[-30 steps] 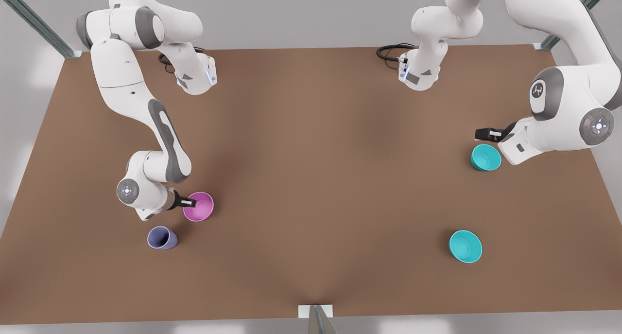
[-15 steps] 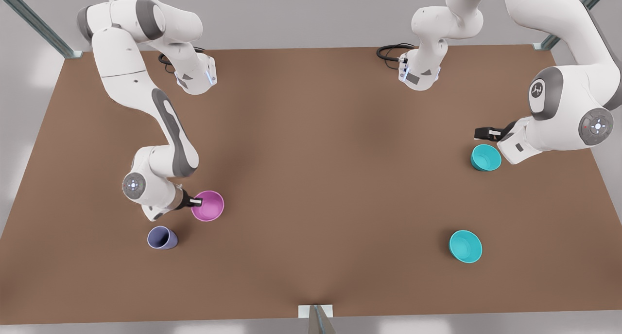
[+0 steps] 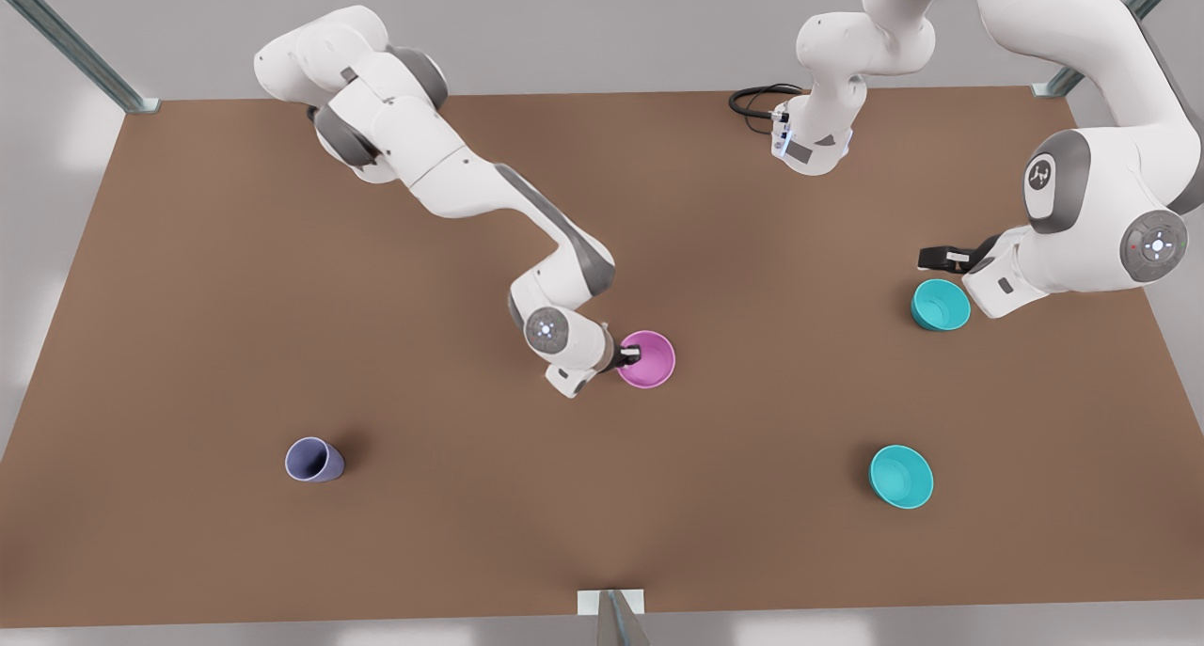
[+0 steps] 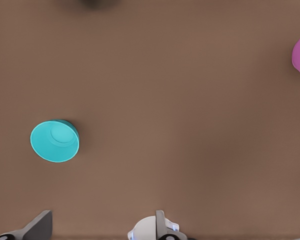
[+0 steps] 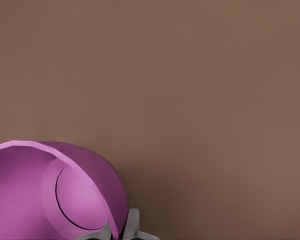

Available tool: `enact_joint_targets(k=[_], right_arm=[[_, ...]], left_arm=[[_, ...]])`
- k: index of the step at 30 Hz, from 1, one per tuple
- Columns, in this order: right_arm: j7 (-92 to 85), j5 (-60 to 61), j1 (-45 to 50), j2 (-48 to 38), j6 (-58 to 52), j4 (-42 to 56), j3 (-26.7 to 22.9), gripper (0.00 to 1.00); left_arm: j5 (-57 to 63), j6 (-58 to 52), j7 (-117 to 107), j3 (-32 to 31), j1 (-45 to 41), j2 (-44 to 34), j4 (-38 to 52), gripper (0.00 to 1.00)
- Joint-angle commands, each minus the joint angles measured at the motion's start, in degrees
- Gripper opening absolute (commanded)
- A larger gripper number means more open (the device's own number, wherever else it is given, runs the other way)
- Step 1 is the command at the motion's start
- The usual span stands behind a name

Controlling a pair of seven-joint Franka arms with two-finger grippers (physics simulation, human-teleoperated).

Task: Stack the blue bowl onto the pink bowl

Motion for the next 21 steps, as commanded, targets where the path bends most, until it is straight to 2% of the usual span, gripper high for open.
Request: enact_joint_targets(k=[1, 2, 3, 4, 9, 12, 13, 14, 16, 18, 20, 21], right_arm=[[21.9, 0.0, 0.1, 0.8, 0.3, 0.3, -0.1, 0.21], [21.8, -0.1, 0.1, 1.3, 0.7, 0.3, -0.1, 0.29], [21.7, -0.3, 0.2, 1.5, 0.8, 0.3, -0.1, 0.6], [21.8, -0.4, 0.6, 1.6, 1.0, 0.3, -0.3, 1.0], [21.7, 0.0, 0.5, 1.5, 0.1, 1.9, -0.2, 1.0], [21.4, 0.1, -1.2, 1.2, -3.2, 4.0, -0.2, 1.0], [21.2, 0.1, -3.2, 0.4, -7.6, 4.4, -0.1, 1.0], [21.3, -0.2, -4.8, -0.7, -11.5, 4.6, -0.3, 1.0], [20.5, -1.5, -6.4, -0.8, -12.9, 2.4, -0.6, 1.0], [20.1, -2.4, -10.9, -2.4, -22.8, 2.4, -0.6, 1.0], [10.6, -2.4, -20.6, -5.3, -39.3, 3.2, -0.5, 1.0], [5.7, -5.7, -24.9, -11.1, -47.9, 3.2, -0.6, 1.0]], left_arm=[[0.0, 0.0, 0.1, 0.0, 0.0, 0.0, 0.0, 1.0], [0.0, 0.0, 0.1, 0.0, 0.0, 0.0, 0.0, 1.0], [0.0, 0.0, 0.1, 0.0, 0.0, 0.0, 0.0, 1.0], [0.0, 0.0, 0.1, 0.0, 0.0, 0.0, 0.0, 1.0], [-1.1, 0.7, 0.0, 0.0, 0.0, 1.8, -0.2, 1.0], [-2.6, 11.4, 0.4, 0.1, 4.7, 5.3, -4.0, 1.0], [-2.5, 14.4, 0.9, 0.1, 8.2, 6.1, -4.4, 1.0], [-2.4, 15.4, 4.0, 0.1, 9.8, 7.4, -4.9, 1.0], [-2.6, 21.2, 13.4, 1.4, 12.6, 7.3, -10.5, 1.0], [-4.9, 28.6, 25.7, 5.7, 14.1, 7.5, -15.8, 1.0], [-7.8, 36.0, 33.4, 8.5, 14.8, 7.7, -21.7, 1.0], [-7.9, 38.3, 37.6, 8.5, 15.9, 9.0, -22.8, 1.0]])
